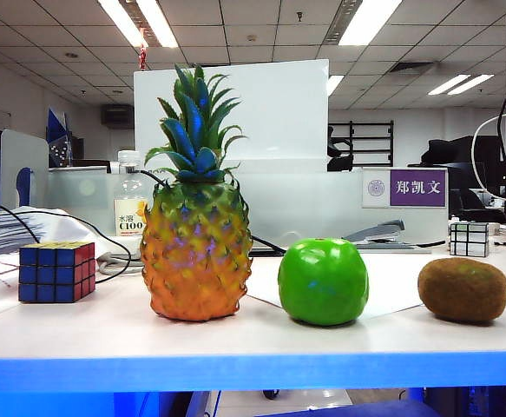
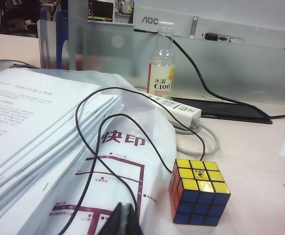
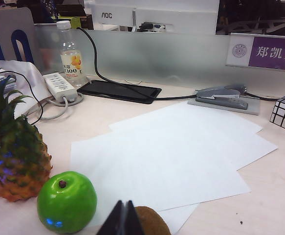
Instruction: Arrange all the fruits from large to small from left to right in a row.
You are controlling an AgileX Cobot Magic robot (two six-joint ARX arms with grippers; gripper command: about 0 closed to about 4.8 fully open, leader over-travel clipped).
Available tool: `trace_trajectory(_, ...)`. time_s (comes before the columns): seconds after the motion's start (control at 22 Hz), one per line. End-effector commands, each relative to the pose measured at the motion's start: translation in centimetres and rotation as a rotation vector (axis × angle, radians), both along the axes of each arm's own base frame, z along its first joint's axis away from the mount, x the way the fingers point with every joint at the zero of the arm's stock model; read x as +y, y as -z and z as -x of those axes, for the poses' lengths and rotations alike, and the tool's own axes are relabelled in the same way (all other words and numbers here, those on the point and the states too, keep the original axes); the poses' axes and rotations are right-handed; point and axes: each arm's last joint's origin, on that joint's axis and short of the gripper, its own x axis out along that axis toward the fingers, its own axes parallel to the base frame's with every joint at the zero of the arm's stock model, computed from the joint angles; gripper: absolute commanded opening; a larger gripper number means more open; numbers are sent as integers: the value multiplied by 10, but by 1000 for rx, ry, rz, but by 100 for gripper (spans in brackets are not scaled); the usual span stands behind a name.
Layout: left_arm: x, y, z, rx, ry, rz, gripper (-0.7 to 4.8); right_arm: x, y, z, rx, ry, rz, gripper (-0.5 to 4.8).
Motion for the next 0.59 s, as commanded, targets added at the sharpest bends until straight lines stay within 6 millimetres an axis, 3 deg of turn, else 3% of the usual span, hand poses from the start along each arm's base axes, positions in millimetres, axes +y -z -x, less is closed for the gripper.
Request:
trace_trajectory(0.05, 0, -2, 0, -14, 0, 2, -5, 0, -3, 1, -17, 1, -10, -5)
trace_trajectory(0.41, 0, -2, 0, -14, 0, 2, -5, -2, -2, -1, -46, 38, 40, -5)
trace_trajectory(0.59, 0, -2, 0, -14, 0, 2, -5, -4, 7, -11, -106, 105, 24, -5)
